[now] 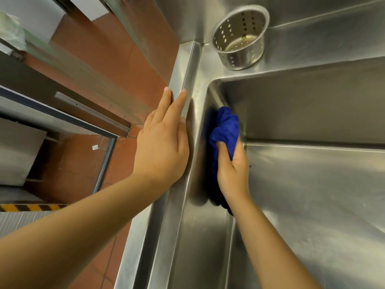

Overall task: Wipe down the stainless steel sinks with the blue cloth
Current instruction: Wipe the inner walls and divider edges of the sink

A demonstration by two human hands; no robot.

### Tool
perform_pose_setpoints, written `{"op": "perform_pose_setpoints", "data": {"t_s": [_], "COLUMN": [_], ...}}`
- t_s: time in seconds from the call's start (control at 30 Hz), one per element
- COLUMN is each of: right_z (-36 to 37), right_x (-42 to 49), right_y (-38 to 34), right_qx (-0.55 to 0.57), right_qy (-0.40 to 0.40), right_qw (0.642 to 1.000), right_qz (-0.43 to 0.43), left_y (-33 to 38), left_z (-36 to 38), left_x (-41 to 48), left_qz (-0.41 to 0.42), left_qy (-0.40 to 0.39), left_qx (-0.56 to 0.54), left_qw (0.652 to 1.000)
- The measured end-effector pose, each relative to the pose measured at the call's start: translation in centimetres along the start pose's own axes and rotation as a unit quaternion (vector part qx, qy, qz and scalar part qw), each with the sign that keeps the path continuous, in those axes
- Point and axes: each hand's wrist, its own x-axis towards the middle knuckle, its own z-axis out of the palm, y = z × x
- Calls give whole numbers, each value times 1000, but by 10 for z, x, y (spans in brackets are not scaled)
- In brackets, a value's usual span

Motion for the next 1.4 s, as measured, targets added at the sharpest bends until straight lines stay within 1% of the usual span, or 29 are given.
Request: {"op": "perform_pose_setpoints", "data": {"t_s": [0.03,0.07,0.1,0.17,0.2,0.23,0.27,0.37,0.43,0.47,0.5,0.53,0.57,0.63,0.67,0.7,0.73,0.8,0.87,0.9,0.97,1.07,1.1,1.13,1.2,1.3,1.37,1.4], "right_z": [-3,-7,-11,-22,-25,-26,-24,-13,-9,-8,-11,-16,-19,-25,-26,-24,-20,-12,-6,-4,-4,-10,-11,-11,-6,2,3,2], "right_x": [6,11,15,14,11,8,7,10,19,24,28,32,36,42,41,37,31,13,-1,-3,4,23,21,15,-14,-70,-79,-71], "right_y": [14,31,49,72,77,77,71,41,32,36,46,57,72,91,91,82,69,37,13,9,19,50,51,44,16,-25,-25,-17], "right_qx": [-12,-25,-42,-76,-80,-80,-76,-36,-23,-30,-44,-67,-87,-84,-83,-78,-68,-25,2,-2,-20,-17,-16,-22,-31,-20,-13,-12], "right_qy": [15,25,28,15,5,2,2,-9,-6,2,7,6,11,28,30,24,19,-1,-33,-30,-4,14,14,16,12,-37,-57,-50], "right_qw": [1000,998,992,965,955,954,961,992,998,999,998,996,990,968,963,968,978,995,999,999,1000,996,995,996,999,993,980,978], "right_qz": [15,56,117,251,285,288,264,124,59,43,45,65,112,234,254,238,199,94,23,10,12,89,98,88,36,-111,-188,-203], "left_y": [-1,-2,-3,-3,-2,-1,-1,0,-1,-2,-3,-4,-5,-5,-5,-4,-4,-2,-1,0,1,2,2,1,1,1,0,0], "left_z": [0,0,0,0,0,0,-1,-3,-1,0,0,0,0,0,0,-1,-2,-2,-2,-2,-2,-3,-3,-3,-1,1,1,1], "left_x": [0,1,1,0,0,0,1,0,0,-1,-1,0,0,0,0,1,0,0,0,0,-1,0,0,0,0,0,0,-1], "left_qz": [3,2,-1,-6,-5,-3,-4,-8,-7,-6,-3,0,2,3,1,-1,-5,-8,-9,-10,-15,-10,-9,-10,-9,-12,-15,-15], "left_qy": [1,0,-3,-8,-9,-9,-8,-11,-13,-13,-10,-6,-5,-10,-15,-20,-24,-23,-14,-14,-18,-16,-12,-9,-1,4,6,6], "left_qx": [2,3,3,-4,-6,-7,-7,-6,-5,-5,-7,-9,-11,-13,-13,-13,-14,-14,-14,-14,-17,-13,-13,-16,-22,-37,-43,-42], "left_qw": [1000,1000,1000,1000,1000,1000,1000,1000,1000,1000,1000,1000,1000,1000,1000,1000,1000,1000,1000,1000,1000,1000,1000,1000,1000,999,999,999]}}
